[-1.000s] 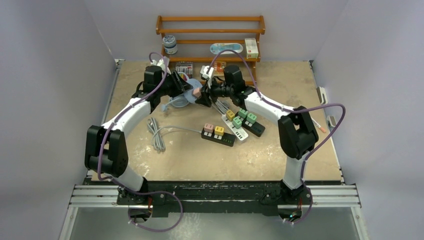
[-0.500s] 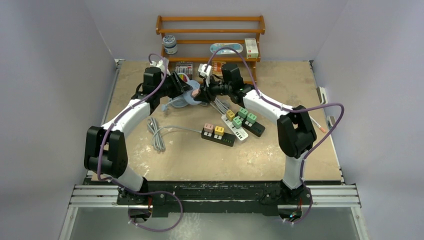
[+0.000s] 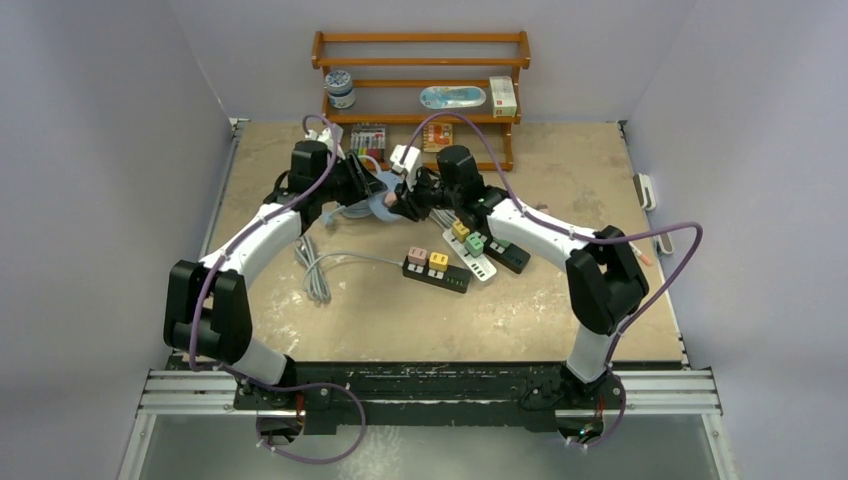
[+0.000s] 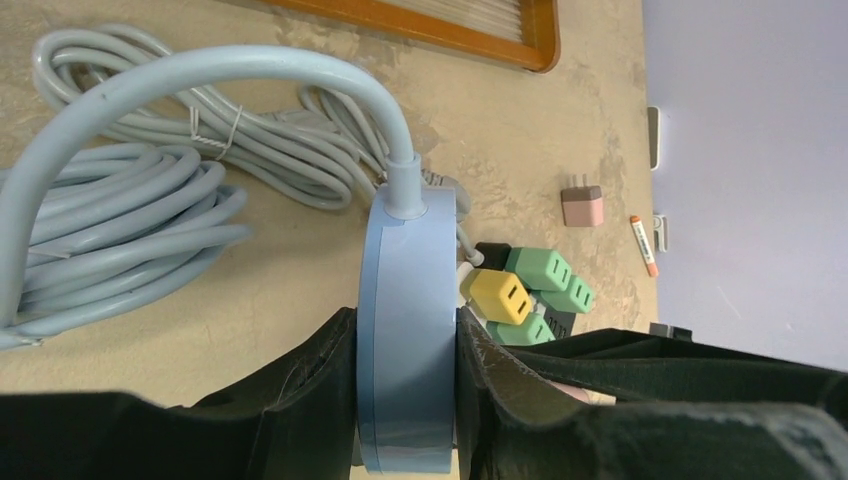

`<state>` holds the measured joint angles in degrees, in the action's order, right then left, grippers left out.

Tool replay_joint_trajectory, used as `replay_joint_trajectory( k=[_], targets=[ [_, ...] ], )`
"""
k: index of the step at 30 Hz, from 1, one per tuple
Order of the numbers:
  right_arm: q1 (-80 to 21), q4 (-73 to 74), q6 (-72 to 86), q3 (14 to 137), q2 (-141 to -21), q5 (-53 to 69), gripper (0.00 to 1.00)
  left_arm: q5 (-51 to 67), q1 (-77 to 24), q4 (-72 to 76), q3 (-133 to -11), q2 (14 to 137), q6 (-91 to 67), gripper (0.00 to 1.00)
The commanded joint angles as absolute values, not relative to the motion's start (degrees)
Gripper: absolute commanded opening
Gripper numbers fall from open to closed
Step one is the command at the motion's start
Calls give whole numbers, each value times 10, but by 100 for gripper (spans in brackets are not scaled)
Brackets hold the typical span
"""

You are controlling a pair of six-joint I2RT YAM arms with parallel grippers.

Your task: Pull the plug off the socket

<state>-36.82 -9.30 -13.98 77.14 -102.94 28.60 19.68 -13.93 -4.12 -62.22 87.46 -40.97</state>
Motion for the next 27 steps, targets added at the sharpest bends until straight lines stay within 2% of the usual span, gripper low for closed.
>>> replay_joint_trajectory(
  k=[1,3,8,12,16,17,20,23,27],
  targets=[
    [-377,-167,-178,768,-961,168,0,101,-127,-92,-640,870,-355,0],
    [-370,-166,-152,766,-958,222,0,98,-127,-90,-640,871,-354,0],
    [-292,-197,-48,769,-959,493,0,83,-125,-111,-648,870,-331,0],
    [-301,-67,-140,832,-979,409,0,76,-119,-126,-649,866,-320,0],
    [-314,-131,-157,772,-931,267,0,66,-114,-140,-651,865,-316,0],
    [-315,-153,-148,747,-913,263,0,63,-112,-142,-651,864,-315,0],
    [-262,-258,-56,674,-855,338,0,58,-111,-148,-650,861,-313,0],
    [-174,-342,77,642,-846,437,0,45,-110,-156,-650,860,-308,0],
    [-81,-297,156,643,-862,475,0,36,-106,-172,-651,863,-302,0]
  ],
)
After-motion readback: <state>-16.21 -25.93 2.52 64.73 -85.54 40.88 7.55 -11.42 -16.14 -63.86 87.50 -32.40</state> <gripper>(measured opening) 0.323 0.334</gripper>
